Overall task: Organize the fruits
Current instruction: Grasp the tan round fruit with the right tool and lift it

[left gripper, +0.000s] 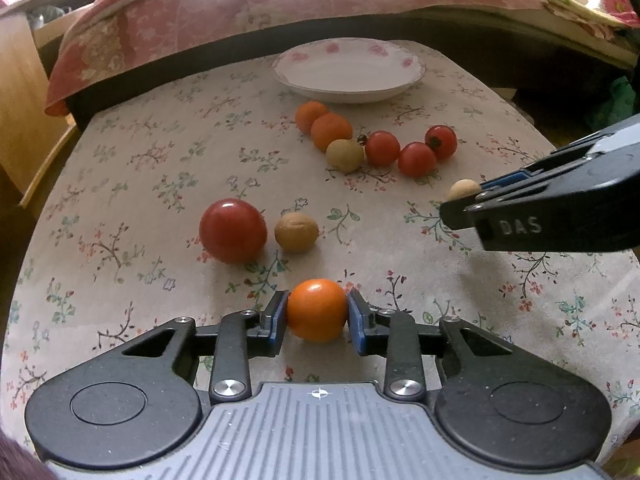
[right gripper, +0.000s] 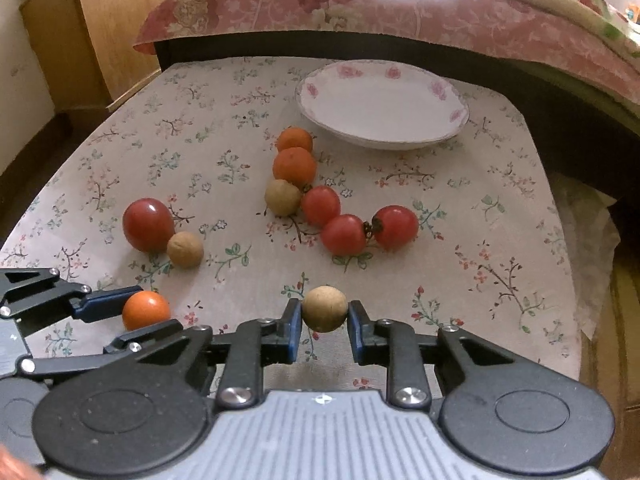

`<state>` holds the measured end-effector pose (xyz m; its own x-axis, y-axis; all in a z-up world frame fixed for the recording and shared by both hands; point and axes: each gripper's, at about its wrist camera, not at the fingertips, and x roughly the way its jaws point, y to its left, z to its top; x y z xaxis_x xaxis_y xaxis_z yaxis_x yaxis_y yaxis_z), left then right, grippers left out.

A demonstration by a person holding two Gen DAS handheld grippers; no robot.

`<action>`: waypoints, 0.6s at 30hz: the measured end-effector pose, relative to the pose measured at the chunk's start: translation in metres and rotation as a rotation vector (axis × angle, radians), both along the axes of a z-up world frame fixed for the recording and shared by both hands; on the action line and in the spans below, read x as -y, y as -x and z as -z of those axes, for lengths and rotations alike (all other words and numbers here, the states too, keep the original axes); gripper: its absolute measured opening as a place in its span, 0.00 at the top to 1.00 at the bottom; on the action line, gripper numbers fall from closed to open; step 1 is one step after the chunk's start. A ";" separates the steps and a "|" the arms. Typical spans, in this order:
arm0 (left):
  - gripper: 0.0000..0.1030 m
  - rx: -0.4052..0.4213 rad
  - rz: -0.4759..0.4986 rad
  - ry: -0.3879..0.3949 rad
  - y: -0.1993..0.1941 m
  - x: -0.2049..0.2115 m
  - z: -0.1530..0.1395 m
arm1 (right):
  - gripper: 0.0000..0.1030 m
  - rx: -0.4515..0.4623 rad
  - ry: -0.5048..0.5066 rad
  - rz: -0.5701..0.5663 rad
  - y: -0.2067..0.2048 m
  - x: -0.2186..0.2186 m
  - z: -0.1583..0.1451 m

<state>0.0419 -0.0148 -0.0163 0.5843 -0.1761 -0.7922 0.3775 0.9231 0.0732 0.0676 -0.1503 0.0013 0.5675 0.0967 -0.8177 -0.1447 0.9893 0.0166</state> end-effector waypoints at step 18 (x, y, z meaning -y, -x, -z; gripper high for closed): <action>0.62 0.020 -0.023 0.041 -0.034 0.006 -0.026 | 0.75 0.032 -0.035 0.020 -0.008 0.004 -0.021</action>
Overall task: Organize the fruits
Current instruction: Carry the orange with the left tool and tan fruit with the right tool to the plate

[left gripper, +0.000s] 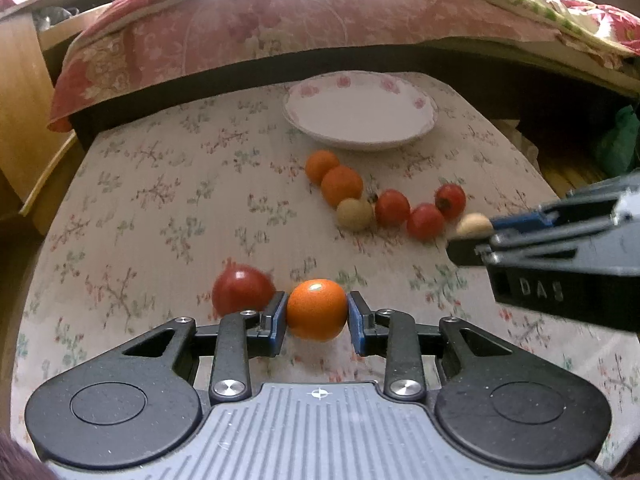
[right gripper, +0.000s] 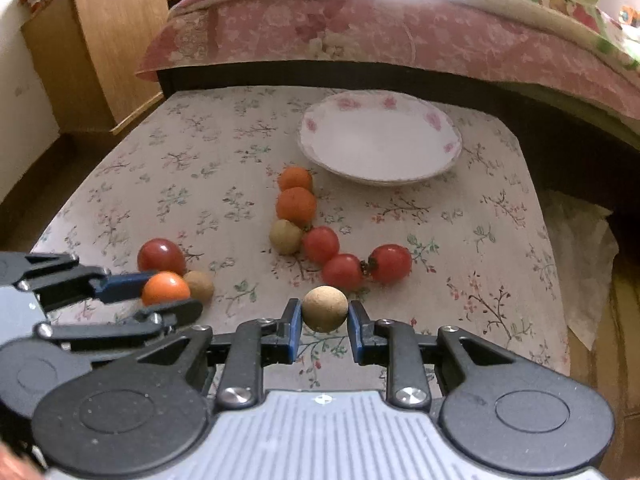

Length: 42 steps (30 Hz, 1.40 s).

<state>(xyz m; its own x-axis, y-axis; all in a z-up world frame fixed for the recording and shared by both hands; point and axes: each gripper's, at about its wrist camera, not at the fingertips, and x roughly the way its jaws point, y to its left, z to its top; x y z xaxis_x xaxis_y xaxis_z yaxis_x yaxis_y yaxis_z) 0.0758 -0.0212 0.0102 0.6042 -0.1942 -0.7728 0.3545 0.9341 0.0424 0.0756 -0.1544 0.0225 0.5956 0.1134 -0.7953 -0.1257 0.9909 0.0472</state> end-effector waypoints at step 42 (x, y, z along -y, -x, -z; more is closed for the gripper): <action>0.61 0.074 0.047 0.004 -0.140 0.057 -0.004 | 0.75 0.071 -0.046 0.073 -0.134 0.048 0.009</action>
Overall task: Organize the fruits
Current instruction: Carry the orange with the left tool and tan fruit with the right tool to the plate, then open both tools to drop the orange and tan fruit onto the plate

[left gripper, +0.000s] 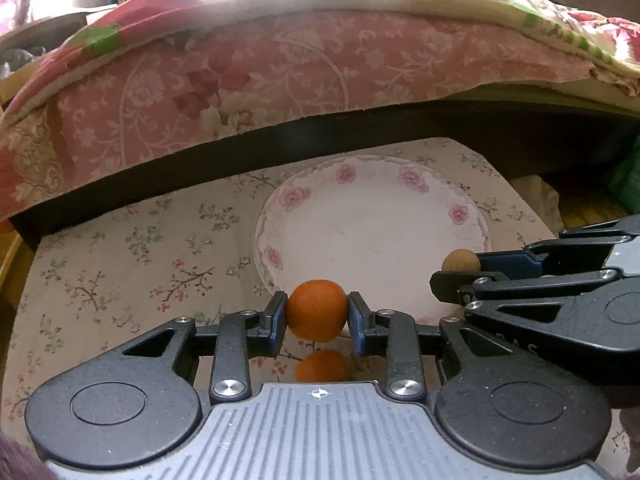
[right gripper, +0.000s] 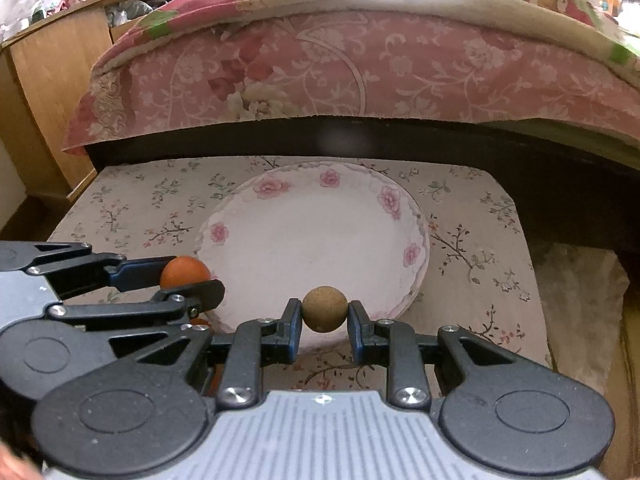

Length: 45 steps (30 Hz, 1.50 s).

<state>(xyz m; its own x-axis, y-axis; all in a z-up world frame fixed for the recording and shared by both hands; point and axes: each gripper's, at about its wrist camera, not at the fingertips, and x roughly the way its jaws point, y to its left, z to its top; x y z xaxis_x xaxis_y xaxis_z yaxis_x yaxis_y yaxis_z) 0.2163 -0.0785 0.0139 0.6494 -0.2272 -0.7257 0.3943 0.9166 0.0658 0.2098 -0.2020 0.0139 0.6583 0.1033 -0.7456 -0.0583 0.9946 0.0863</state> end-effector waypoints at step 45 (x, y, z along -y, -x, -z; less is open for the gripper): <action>0.55 0.008 -0.023 -0.010 0.001 -0.002 -0.002 | 0.74 0.004 -0.002 0.009 -0.003 0.000 0.001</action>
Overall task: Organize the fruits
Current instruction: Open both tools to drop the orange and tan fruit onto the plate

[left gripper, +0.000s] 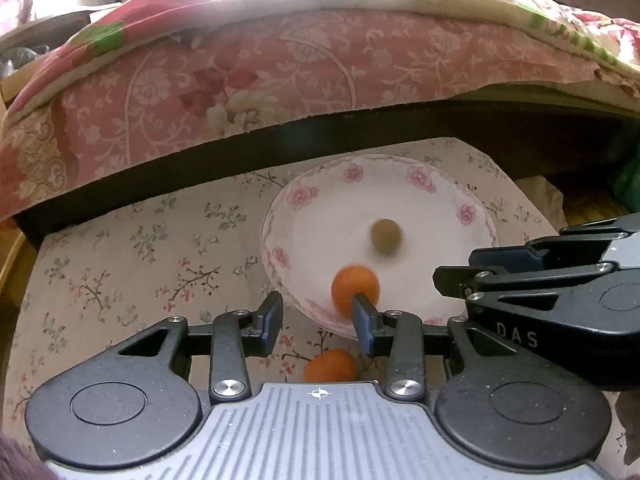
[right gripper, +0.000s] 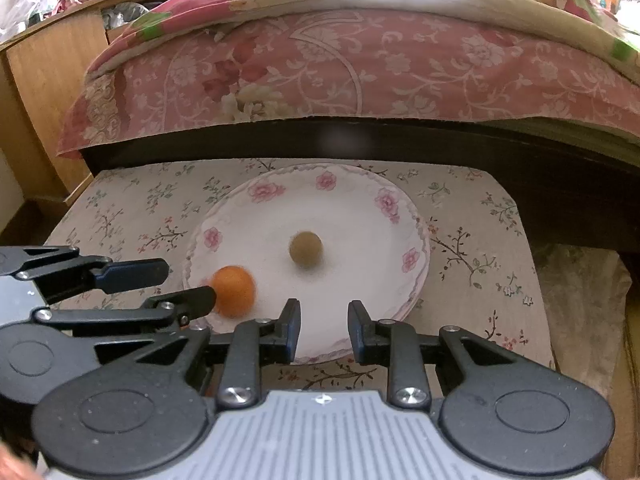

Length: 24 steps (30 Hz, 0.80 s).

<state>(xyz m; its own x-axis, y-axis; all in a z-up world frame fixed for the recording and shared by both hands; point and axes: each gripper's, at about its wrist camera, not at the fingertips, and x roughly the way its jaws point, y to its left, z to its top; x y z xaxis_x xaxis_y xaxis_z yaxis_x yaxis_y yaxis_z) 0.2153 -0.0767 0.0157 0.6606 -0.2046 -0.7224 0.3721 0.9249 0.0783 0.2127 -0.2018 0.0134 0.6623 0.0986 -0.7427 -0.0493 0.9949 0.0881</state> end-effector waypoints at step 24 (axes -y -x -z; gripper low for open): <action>0.53 0.017 -0.004 0.001 0.021 -0.008 -0.013 | 0.74 0.015 0.013 -0.025 0.021 -0.011 -0.009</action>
<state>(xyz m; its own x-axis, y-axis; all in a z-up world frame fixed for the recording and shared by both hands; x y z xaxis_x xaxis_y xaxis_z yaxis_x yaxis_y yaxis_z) 0.1938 -0.0684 0.0287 0.6738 -0.2029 -0.7105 0.3673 0.9263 0.0838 0.1918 -0.1907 0.0226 0.6711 0.1055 -0.7338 -0.0756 0.9944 0.0738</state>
